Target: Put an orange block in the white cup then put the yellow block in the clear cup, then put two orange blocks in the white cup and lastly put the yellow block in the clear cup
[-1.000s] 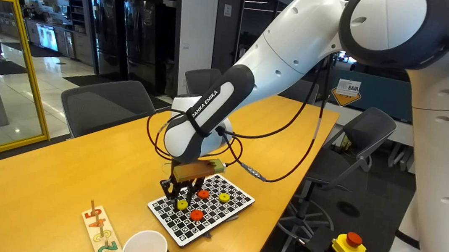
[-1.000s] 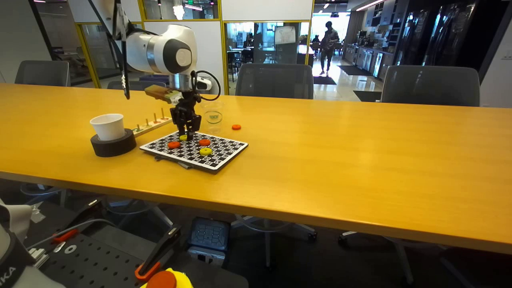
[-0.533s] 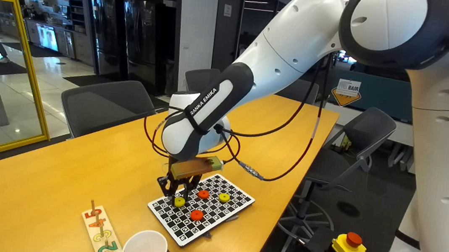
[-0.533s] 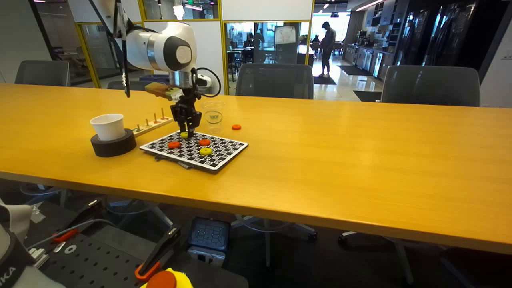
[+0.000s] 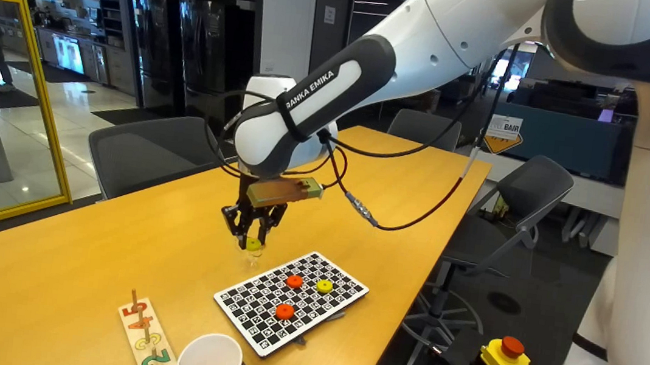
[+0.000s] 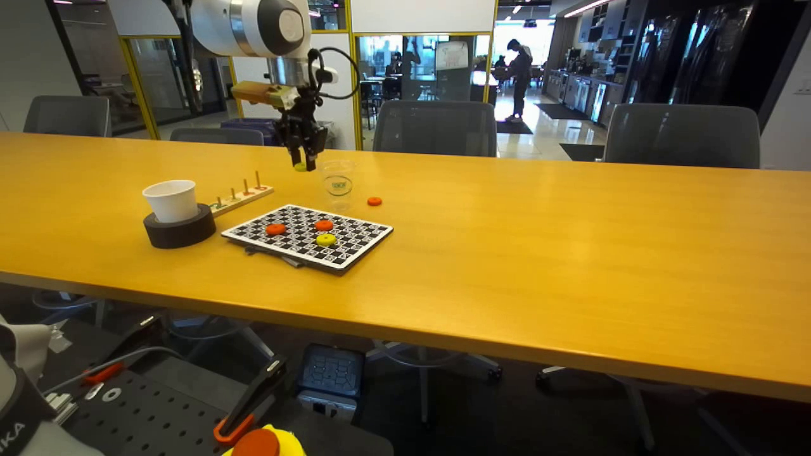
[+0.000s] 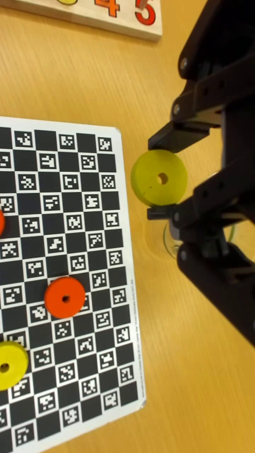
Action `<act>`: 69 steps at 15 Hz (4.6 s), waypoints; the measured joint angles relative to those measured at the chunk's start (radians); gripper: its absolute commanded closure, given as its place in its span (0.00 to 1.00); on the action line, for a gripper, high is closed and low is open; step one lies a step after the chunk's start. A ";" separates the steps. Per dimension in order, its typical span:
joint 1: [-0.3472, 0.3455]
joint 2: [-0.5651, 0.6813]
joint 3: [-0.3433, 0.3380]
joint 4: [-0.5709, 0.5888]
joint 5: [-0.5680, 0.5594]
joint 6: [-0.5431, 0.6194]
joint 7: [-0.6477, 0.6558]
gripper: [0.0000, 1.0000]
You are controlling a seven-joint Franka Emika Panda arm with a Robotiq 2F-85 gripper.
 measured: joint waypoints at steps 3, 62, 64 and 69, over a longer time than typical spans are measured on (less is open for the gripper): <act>-0.009 -0.026 0.000 0.036 0.000 -0.055 -0.026 0.78; -0.107 0.515 -0.104 0.643 0.135 -0.199 0.238 0.00; -0.104 0.527 -0.105 0.645 0.135 -0.207 0.241 0.00; -0.098 0.551 -0.105 0.651 0.135 -0.219 0.248 0.00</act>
